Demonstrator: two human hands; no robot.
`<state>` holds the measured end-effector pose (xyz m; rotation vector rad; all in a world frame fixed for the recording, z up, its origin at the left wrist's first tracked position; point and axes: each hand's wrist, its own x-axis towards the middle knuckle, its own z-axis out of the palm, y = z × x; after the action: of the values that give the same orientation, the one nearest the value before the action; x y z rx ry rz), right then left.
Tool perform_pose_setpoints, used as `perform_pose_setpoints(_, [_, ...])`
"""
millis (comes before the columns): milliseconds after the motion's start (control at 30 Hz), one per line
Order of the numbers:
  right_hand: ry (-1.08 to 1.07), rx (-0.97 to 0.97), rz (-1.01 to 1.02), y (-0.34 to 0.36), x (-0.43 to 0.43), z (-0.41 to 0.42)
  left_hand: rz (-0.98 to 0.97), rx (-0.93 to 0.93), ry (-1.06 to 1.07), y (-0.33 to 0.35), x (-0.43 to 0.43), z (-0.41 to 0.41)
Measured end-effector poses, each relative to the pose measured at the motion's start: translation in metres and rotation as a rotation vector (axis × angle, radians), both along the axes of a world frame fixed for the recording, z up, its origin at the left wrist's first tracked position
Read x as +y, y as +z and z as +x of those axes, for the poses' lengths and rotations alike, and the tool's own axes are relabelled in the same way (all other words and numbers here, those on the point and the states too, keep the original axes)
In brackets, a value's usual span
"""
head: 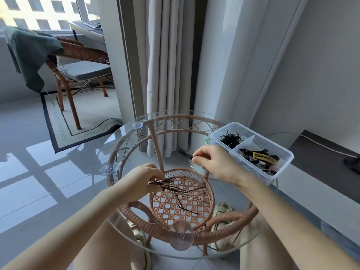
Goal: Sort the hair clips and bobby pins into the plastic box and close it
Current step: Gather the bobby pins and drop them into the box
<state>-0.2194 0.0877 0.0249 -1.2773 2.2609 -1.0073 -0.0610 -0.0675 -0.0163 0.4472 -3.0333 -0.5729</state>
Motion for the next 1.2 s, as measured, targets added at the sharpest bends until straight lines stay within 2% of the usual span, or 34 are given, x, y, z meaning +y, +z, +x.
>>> perform_pose_setpoints(167, [-0.259, -0.012, -0.042, 0.038, 0.017, -0.054, -0.073, -0.051, -0.019, -0.004, 0.005, -0.01])
perform_pose_setpoints(300, [-0.522, 0.008, 0.168, 0.044, 0.013, -0.106, -0.141, -0.132, -0.032, 0.0, 0.016, -0.02])
perform_pose_setpoints(433, [-0.598, -0.022, 0.349, 0.044, -0.016, -0.125, -0.244, -0.247, -0.027, 0.002, 0.025, -0.029])
perform_pose_setpoints(600, [-0.6, -0.07, 0.564, 0.029, -0.049, -0.13, -0.245, -0.314, 0.013, 0.0, 0.028, -0.037])
perform_pose_setpoints(667, [-0.574, -0.034, 0.617, 0.026, -0.053, -0.129, -0.22, -0.303, 0.032, 0.001, 0.027, -0.036])
perform_pose_setpoints(733, [-0.545, 0.177, 0.607, 0.033, -0.052, -0.121, -0.183, -0.282, 0.051, 0.002, 0.024, -0.035])
perform_pose_setpoints(800, [-0.505, 0.38, 0.424, 0.043, -0.044, -0.104, -0.159, -0.271, 0.061, 0.004, 0.022, -0.034])
perform_pose_setpoints(867, [-0.347, 0.383, 0.238, 0.049, -0.025, -0.072, -0.129, -0.267, 0.071, 0.007, 0.02, -0.034])
perform_pose_setpoints(900, [-0.208, 0.337, 0.218, 0.046, -0.013, -0.052, -0.109, -0.264, 0.076, 0.008, 0.018, -0.034])
perform_pose_setpoints(967, [0.07, 0.28, 0.351, 0.03, 0.008, -0.01, -0.065, -0.246, 0.086, 0.009, 0.015, -0.034])
perform_pose_setpoints(1033, [0.221, 0.34, 0.529, 0.005, 0.021, 0.018, -0.007, -0.225, 0.096, 0.012, 0.012, -0.032])
perform_pose_setpoints(1133, [0.175, 0.431, 0.569, -0.033, 0.022, 0.037, 0.083, -0.183, 0.151, 0.015, 0.008, -0.027])
perform_pose_setpoints(1200, [0.099, 0.401, 0.518, -0.046, 0.016, 0.048, 0.159, -0.147, 0.208, 0.016, 0.004, -0.024])
